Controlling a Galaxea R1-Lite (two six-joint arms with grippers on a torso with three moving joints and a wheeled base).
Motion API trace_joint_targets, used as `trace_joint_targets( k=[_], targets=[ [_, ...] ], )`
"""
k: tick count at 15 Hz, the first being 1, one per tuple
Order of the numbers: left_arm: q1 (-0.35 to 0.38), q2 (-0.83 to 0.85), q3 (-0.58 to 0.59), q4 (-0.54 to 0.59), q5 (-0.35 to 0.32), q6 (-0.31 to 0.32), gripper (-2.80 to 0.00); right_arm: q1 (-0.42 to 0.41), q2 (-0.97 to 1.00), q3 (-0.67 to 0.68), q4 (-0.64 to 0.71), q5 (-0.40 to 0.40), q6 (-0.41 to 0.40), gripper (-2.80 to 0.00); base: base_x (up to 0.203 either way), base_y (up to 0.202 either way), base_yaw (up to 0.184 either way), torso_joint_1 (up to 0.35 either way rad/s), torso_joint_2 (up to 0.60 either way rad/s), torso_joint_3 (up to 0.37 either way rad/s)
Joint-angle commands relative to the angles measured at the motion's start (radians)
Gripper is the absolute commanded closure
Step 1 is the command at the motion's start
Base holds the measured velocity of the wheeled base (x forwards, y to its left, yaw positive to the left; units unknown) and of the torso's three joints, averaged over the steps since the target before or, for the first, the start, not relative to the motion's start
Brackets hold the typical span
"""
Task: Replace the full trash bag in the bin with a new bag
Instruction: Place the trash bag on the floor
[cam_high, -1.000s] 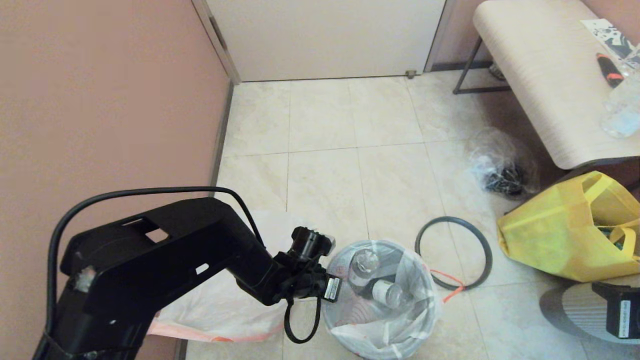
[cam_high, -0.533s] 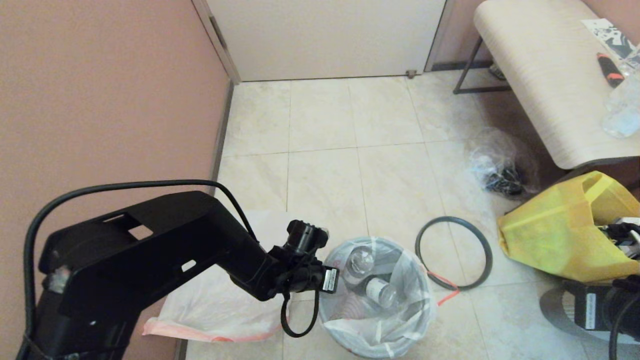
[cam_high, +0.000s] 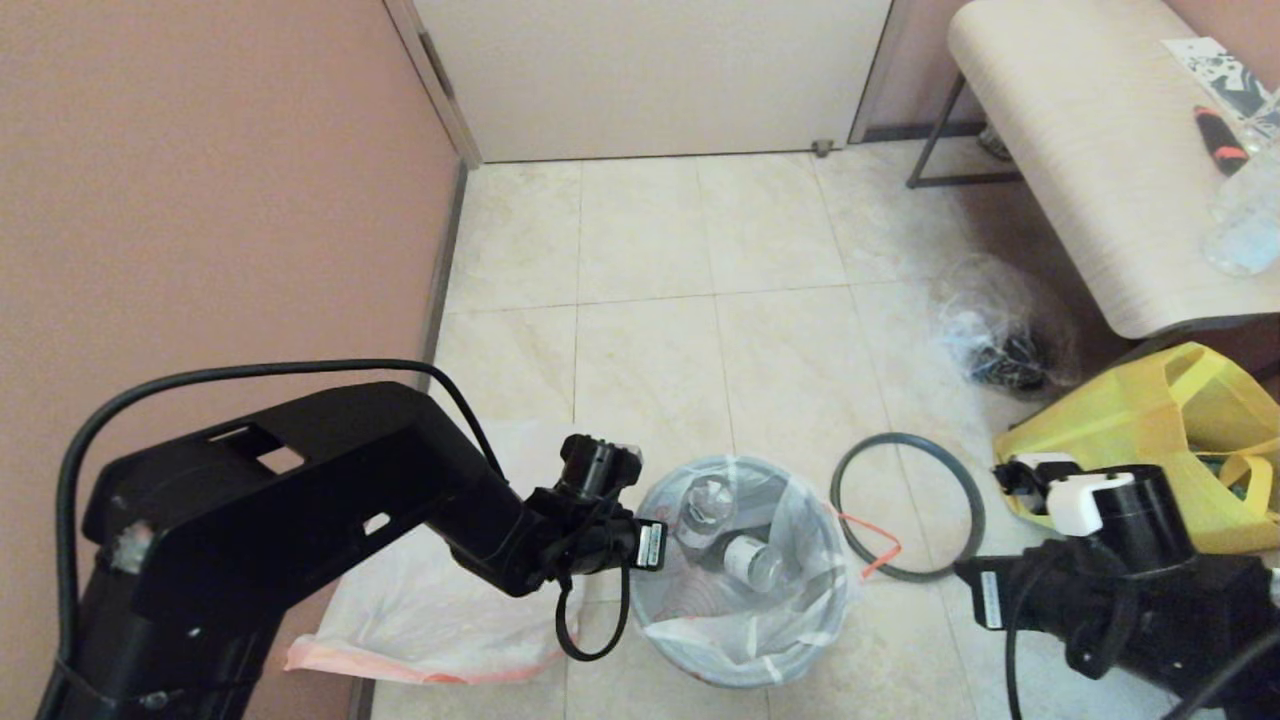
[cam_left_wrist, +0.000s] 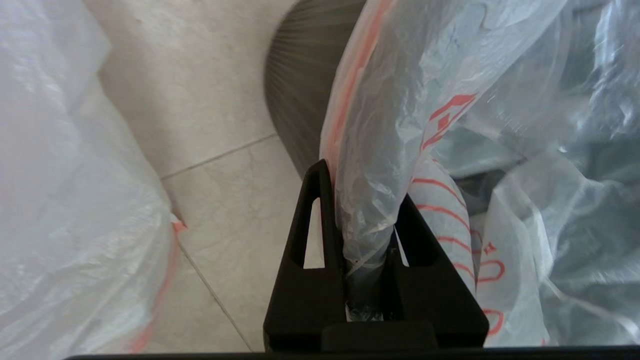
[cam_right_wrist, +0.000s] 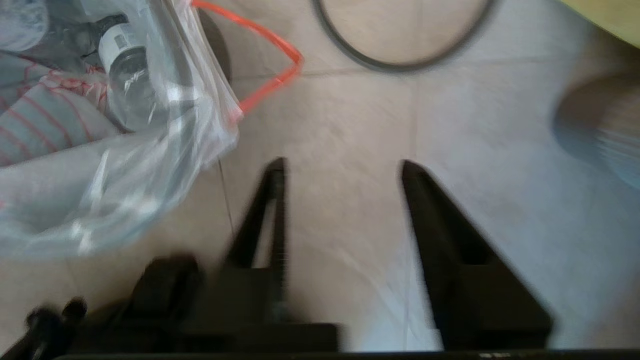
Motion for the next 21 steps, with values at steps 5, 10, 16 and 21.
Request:
trace_joint_targets(
  k=[5, 10, 16, 21],
  targets=[
    [0.007, 0.038, -0.001, -0.004, 0.034, -0.001, 0.00, -0.006, 0.403, -0.178, -0.141, -0.001, -0.015, -2.80, 0.000, 0.000, 0.000, 0.000, 0.00, 0.000],
    [0.016, 0.044, 0.008, -0.004, 0.045, -0.001, 0.00, -0.087, 0.512, -0.274, -0.179, 0.007, -0.056, -2.80, 0.000, 0.000, 0.000, 0.000, 0.00, 0.000],
    [0.015, 0.045, 0.012, -0.004, 0.051, 0.002, 0.00, -0.141, 0.627, -0.402, -0.270, 0.079, -0.109, -2.80, 0.000, 0.000, 0.000, 0.000, 0.00, 0.000],
    [0.013, 0.045, 0.014, -0.004, 0.056, 0.002, 0.00, -0.125, 0.685, -0.477, -0.266, 0.096, -0.142, 0.00, 0.000, 0.000, 0.000, 0.000, 0.00, 0.000]
  ],
)
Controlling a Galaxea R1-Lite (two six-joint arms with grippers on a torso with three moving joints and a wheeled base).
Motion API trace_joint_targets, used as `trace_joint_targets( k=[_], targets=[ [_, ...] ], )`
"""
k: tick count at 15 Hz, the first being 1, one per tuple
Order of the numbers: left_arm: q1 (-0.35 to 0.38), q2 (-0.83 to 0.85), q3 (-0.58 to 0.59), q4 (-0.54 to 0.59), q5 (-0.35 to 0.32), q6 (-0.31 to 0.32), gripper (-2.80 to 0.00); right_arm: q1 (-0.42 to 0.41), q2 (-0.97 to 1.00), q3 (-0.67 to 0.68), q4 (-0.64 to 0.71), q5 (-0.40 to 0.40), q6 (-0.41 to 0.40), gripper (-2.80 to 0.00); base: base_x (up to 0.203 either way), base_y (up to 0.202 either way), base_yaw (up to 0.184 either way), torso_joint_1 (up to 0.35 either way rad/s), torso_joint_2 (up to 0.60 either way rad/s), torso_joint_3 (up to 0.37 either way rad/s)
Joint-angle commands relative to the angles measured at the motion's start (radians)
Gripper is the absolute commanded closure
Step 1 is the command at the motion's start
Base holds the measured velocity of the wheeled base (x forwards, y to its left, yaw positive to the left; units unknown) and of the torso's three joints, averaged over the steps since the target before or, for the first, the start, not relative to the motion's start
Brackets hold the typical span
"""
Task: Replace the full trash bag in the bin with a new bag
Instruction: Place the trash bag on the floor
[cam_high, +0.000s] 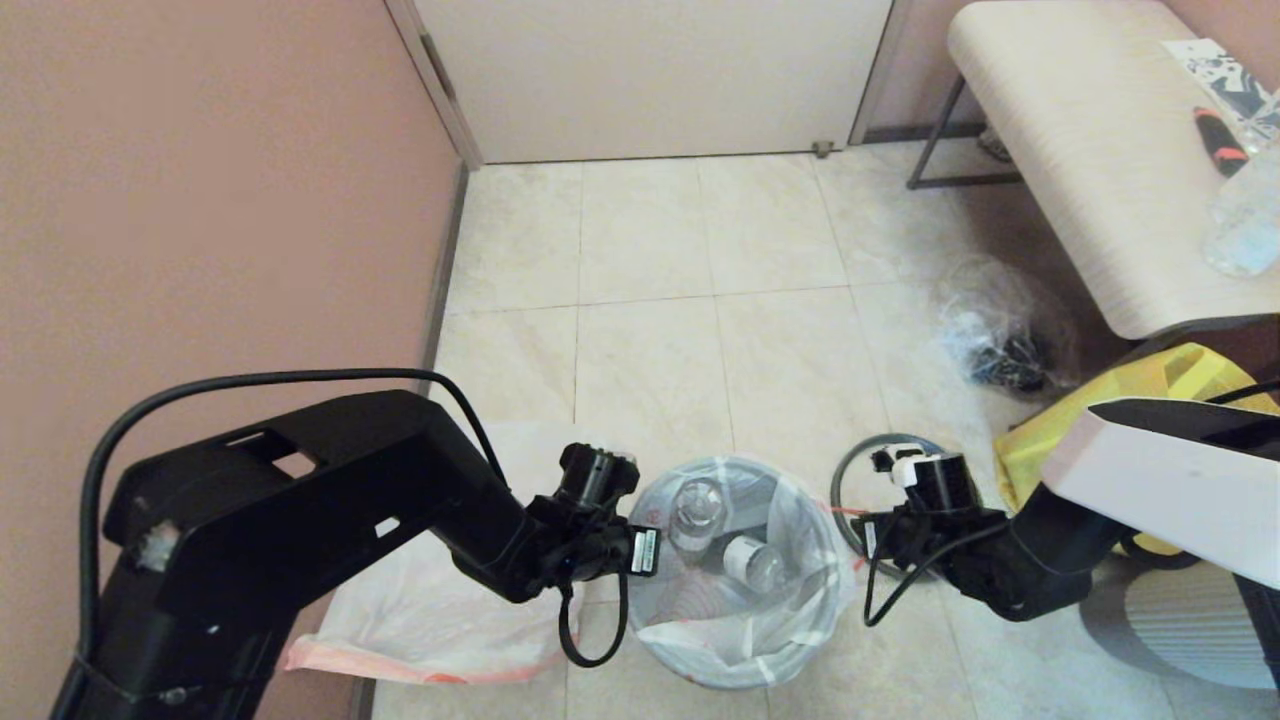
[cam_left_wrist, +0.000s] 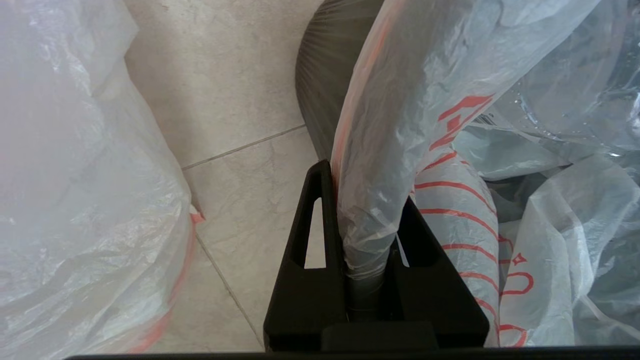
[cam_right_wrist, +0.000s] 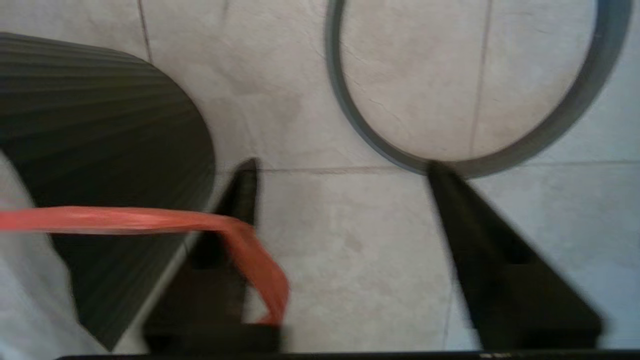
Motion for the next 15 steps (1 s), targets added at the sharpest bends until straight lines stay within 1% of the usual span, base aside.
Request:
trace_joint_targets(
  k=[1, 2, 3, 5, 7, 8, 9, 10, 13, 15],
  targets=[
    [-0.001, 0.005, 0.002, -0.002, 0.005, -0.002, 0.00, 0.007, 0.012, -0.010, -0.004, 0.000, 0.004, 0.00, 0.000, 0.000, 0.000, 0.000, 0.00, 0.000],
    [-0.001, 0.006, 0.002, -0.002, 0.005, -0.002, 0.00, 0.008, 0.007, -0.006, -0.004, 0.002, 0.013, 0.00, 0.000, 0.000, 0.000, 0.000, 0.00, 0.000],
    [-0.001, 0.008, 0.002, -0.002, 0.005, -0.002, 0.00, 0.009, -0.011, 0.000, -0.001, 0.026, 0.042, 0.00, 0.000, 0.000, 0.000, 0.000, 0.00, 0.000],
    [-0.002, 0.008, 0.005, -0.002, 0.005, -0.002, 0.00, 0.006, -0.061, 0.006, 0.046, 0.118, 0.148, 0.00, 0.000, 0.000, 0.000, 0.000, 0.00, 0.000],
    [-0.002, 0.003, 0.014, -0.002, 0.008, -0.002, 0.00, -0.009, -0.126, 0.000, 0.099, 0.286, 0.324, 0.00, 0.000, 0.000, 0.000, 0.000, 0.00, 0.000],
    [-0.002, 0.003, 0.020, -0.002, 0.010, -0.002, 0.00, -0.021, -0.152, -0.001, 0.118, 0.367, 0.391, 0.00, 0.000, 0.000, 0.000, 0.000, 0.00, 0.000],
    [-0.002, 0.006, 0.025, -0.002, 0.010, -0.002, 0.00, -0.032, -0.174, 0.001, 0.128, 0.420, 0.458, 0.00, 0.000, 0.000, 0.000, 0.000, 0.00, 0.000],
    [-0.002, 0.009, 0.028, -0.004, 0.010, -0.002, 0.00, -0.046, -0.197, 0.007, 0.131, 0.460, 0.504, 0.00, 0.000, 0.000, 0.000, 0.000, 0.00, 0.000],
    [-0.003, 0.023, 0.025, -0.005, 0.011, -0.002, 0.00, -0.075, -0.253, 0.044, 0.131, 0.625, 0.581, 0.00, 0.000, 0.000, 0.000, 0.000, 0.00, 0.000],
    [-0.004, 0.031, 0.028, -0.024, 0.023, 0.000, 0.00, -0.083, -0.283, 0.055, 0.129, 0.694, 0.620, 0.00, 0.000, 0.000, 0.000, 0.000, 0.00, 0.000]
  ],
)
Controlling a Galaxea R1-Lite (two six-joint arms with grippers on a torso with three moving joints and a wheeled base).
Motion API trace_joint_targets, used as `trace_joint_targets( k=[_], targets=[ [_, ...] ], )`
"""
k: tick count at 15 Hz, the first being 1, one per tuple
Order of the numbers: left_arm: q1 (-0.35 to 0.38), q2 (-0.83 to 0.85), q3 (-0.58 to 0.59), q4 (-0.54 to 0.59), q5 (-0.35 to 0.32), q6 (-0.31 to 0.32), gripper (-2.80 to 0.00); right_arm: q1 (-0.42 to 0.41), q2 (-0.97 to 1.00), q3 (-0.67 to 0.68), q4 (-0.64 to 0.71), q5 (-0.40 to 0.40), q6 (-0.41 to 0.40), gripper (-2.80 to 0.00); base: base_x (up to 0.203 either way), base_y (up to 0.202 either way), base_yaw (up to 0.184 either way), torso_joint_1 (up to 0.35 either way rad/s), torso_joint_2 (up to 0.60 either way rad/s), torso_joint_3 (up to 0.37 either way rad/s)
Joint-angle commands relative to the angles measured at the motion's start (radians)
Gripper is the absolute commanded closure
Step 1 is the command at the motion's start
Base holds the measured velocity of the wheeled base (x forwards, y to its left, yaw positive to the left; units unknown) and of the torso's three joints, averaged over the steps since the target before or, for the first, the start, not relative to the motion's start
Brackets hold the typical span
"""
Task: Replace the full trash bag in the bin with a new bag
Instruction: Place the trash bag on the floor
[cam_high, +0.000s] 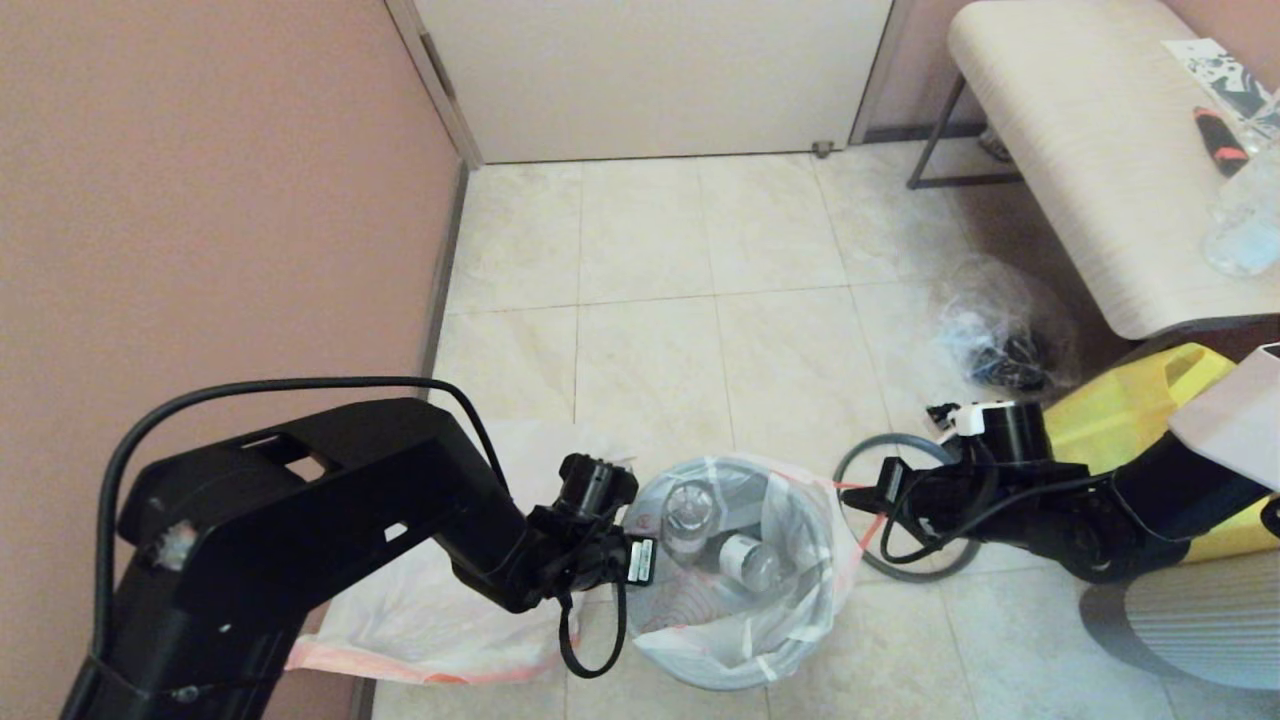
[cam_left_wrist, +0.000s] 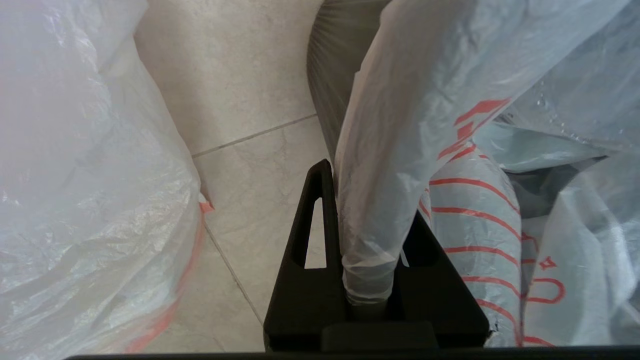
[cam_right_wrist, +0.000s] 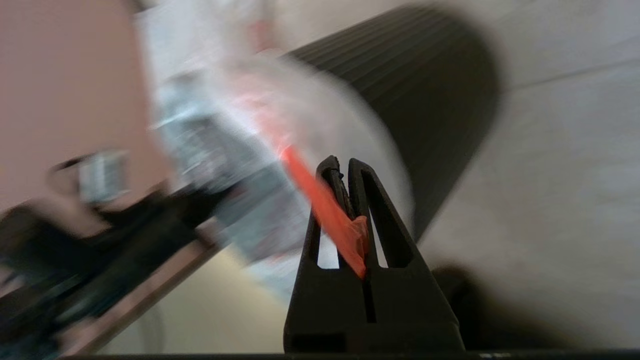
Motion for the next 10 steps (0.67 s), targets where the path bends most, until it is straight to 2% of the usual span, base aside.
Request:
trace_joint_targets(
  k=[1, 3, 5, 6, 10],
  targets=[
    [0.000, 0.019, 0.000, -0.006, 0.006, 0.000, 0.00, -0.008, -0.056, 0.011, -0.006, 0.067, 0.021, 0.00, 0.000, 0.000, 0.000, 0.000, 0.00, 0.000],
    [-0.002, 0.025, -0.001, -0.006, 0.011, 0.000, 0.00, -0.011, -0.094, 0.032, -0.006, 0.197, 0.035, 0.00, 0.000, 0.000, 0.000, 0.000, 0.00, 0.000],
    [-0.007, 0.030, -0.006, -0.006, 0.036, 0.002, 0.00, -0.008, -0.131, 0.047, -0.005, 0.274, 0.041, 0.00, 0.000, 0.000, 0.000, 0.000, 0.00, 0.000],
    [-0.014, 0.036, -0.015, -0.004, 0.072, 0.004, 0.00, -0.004, -0.152, 0.045, -0.004, 0.307, 0.051, 0.00, 0.000, 0.000, 0.000, 0.000, 0.00, 0.000],
    [-0.025, 0.065, -0.053, 0.004, 0.189, 0.028, 0.00, 0.031, -0.221, 0.031, 0.028, 0.321, 0.055, 0.00, 0.000, 0.000, 0.000, 0.000, 0.00, 0.000]
  ],
)
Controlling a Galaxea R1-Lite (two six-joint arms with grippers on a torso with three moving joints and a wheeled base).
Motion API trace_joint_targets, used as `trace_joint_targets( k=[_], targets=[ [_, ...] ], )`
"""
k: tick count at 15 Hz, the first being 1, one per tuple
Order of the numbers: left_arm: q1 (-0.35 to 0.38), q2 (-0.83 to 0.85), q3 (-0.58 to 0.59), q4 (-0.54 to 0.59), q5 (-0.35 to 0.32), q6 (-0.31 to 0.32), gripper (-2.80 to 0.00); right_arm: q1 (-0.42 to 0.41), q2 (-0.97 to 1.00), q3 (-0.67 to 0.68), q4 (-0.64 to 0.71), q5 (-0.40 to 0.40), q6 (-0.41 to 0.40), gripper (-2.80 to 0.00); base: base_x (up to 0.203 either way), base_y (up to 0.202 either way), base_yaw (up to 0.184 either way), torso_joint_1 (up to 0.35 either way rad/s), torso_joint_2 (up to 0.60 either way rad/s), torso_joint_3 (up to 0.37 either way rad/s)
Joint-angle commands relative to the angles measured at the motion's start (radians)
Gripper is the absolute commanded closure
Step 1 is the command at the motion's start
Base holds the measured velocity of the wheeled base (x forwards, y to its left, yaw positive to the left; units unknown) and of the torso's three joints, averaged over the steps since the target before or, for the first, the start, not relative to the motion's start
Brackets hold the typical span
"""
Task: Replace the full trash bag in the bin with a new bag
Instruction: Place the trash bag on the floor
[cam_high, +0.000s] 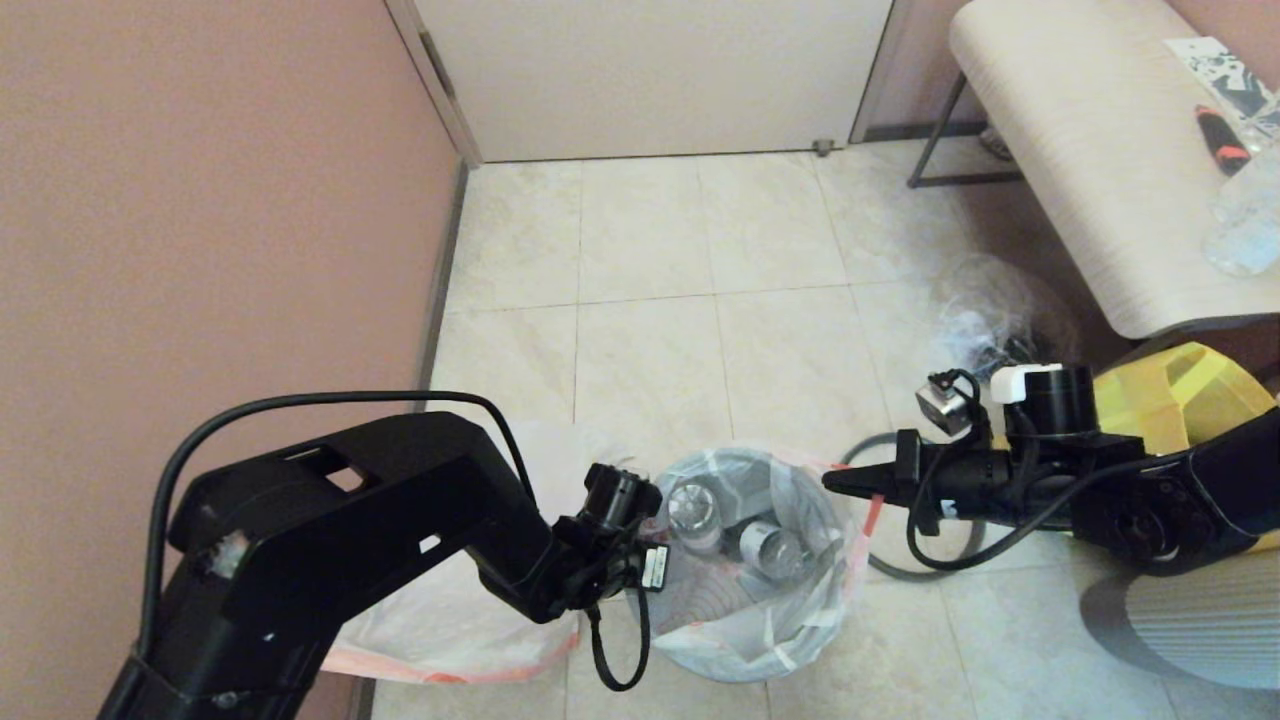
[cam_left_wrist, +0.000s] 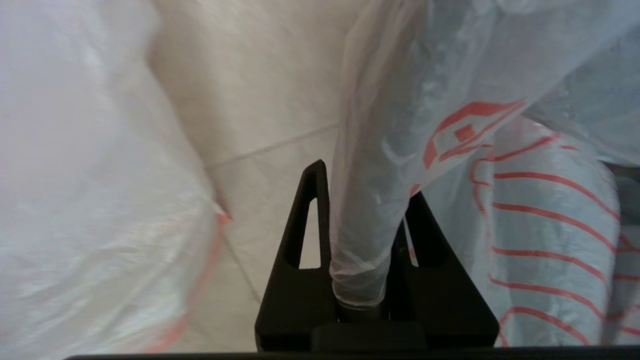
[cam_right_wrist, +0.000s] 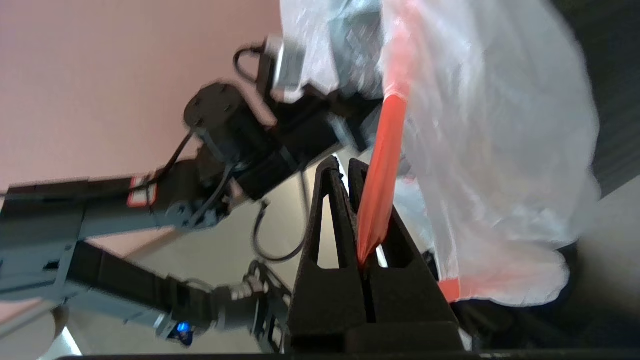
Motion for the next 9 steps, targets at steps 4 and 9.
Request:
trace_joint_targets(
  k=[4, 9],
  targets=[
    [-0.022, -0.061, -0.009, 0.006, 0.055, 0.002, 0.00, 0.032, -0.031, -0.003, 0.011, -0.005, -0.017, 0.00, 0.000, 0.000, 0.000, 0.000, 0.00, 0.000],
    [-0.037, -0.048, -0.071, 0.144, 0.089, 0.007, 0.00, 0.103, -0.029, -0.046, 0.062, -0.045, -0.021, 0.00, 0.000, 0.000, 0.000, 0.000, 0.00, 0.000]
  ],
)
